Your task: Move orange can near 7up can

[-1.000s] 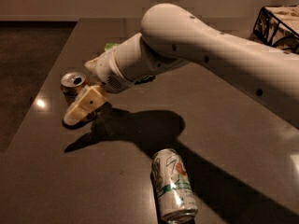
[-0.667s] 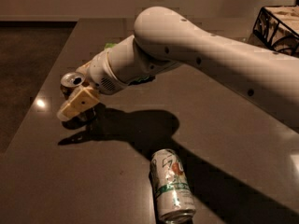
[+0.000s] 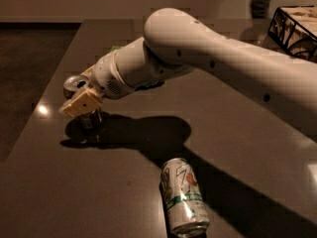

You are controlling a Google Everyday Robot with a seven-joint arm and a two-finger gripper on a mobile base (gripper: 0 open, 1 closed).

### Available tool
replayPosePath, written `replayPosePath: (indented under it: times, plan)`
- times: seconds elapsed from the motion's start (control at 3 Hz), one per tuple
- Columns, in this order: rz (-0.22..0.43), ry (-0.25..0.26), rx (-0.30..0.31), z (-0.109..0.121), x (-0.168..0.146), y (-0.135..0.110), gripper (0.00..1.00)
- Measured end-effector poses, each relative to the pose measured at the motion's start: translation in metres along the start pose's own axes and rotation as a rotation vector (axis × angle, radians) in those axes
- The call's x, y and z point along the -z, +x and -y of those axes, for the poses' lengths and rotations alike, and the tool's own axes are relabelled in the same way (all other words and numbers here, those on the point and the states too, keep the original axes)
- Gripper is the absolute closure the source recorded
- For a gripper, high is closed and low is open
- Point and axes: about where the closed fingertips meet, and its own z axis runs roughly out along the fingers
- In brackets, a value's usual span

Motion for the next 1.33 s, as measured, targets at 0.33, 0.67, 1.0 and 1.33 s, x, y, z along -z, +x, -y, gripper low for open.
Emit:
replayPosePath:
  times: [0.33, 0.67, 1.0, 1.33]
  plan:
    - [0.037, 0.007, 0.005, -0.005, 0.026, 0.000, 0.88]
    - [0.057, 0.015, 0.009, -0.015, 0.055, 0.009, 1.00]
    - [0.070, 0.018, 0.017, -0.031, 0.078, 0.019, 1.00]
    - [0.075, 0.022, 0.014, -0.044, 0.098, 0.033, 1.00]
